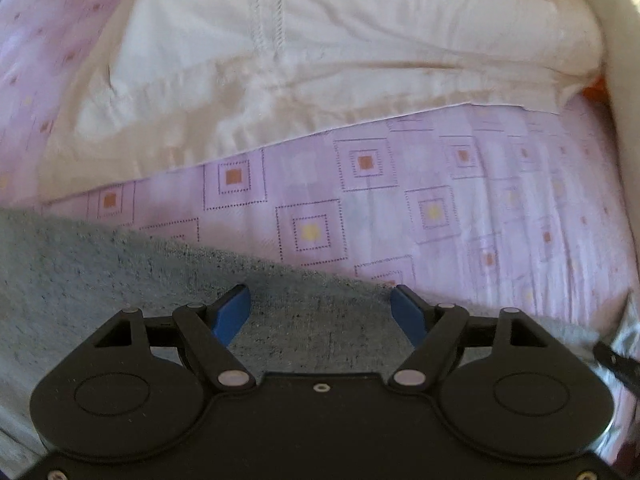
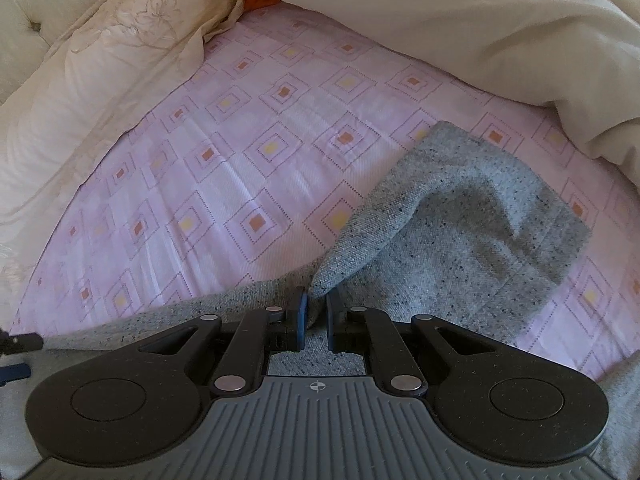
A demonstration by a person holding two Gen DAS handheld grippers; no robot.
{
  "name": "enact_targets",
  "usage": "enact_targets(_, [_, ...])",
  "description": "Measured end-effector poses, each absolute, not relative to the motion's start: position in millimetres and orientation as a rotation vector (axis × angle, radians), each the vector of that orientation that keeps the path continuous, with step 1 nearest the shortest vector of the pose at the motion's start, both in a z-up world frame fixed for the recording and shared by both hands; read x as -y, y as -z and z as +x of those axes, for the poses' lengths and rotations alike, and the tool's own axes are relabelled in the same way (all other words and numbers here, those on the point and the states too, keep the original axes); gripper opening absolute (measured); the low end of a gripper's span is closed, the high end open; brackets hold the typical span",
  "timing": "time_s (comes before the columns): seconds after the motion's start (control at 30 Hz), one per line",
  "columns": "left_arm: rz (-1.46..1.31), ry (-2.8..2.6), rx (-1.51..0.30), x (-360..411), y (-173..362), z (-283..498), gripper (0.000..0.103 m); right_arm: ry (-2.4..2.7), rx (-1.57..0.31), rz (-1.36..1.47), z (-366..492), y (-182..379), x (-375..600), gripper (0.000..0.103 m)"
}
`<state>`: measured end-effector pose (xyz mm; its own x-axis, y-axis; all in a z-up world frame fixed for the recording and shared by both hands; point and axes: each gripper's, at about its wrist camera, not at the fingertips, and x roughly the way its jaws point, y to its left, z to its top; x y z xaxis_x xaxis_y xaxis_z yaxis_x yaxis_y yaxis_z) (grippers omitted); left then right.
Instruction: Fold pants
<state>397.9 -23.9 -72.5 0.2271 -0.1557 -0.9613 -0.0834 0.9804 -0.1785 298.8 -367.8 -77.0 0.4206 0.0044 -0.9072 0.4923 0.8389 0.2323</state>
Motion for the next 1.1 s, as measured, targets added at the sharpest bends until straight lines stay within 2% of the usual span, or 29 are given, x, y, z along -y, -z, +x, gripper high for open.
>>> enact_targets(0.43, [-0.361,-0.029,-1.392,14,78,420,0.076,0.295,-1.088,0.557,286,73,372,0.009])
enact_targets(0.47, [-0.341,-0.029,-1.398,16,77,419,0.071,0.292,-1.08,0.562,284,71,372,0.009])
enact_targets(0.53, [-0.283,-0.044,-1.4,20,74,418,0.04,0.285,-1.054,0.568,278,62,372,0.008])
enact_targets(0.57, [-0.251,-0.066,-1.449,21,71,417,0.018,0.28,-1.042,0.568,274,58,372,0.008])
enact_targets(0.63, [-0.281,-0.053,-1.437,15,65,411,0.012,0.266,-1.019,0.556,264,45,370,0.008])
enact_targets(0.87, [-0.267,-0.01,-1.262,10,1,349,0.01,0.228,-0.944,0.536,200,7,365,0.008])
enact_targets(1.1, [-0.208,0.05,-1.122,6,-53,239,0.01,0.254,-0.947,0.557,123,12,363,0.008])
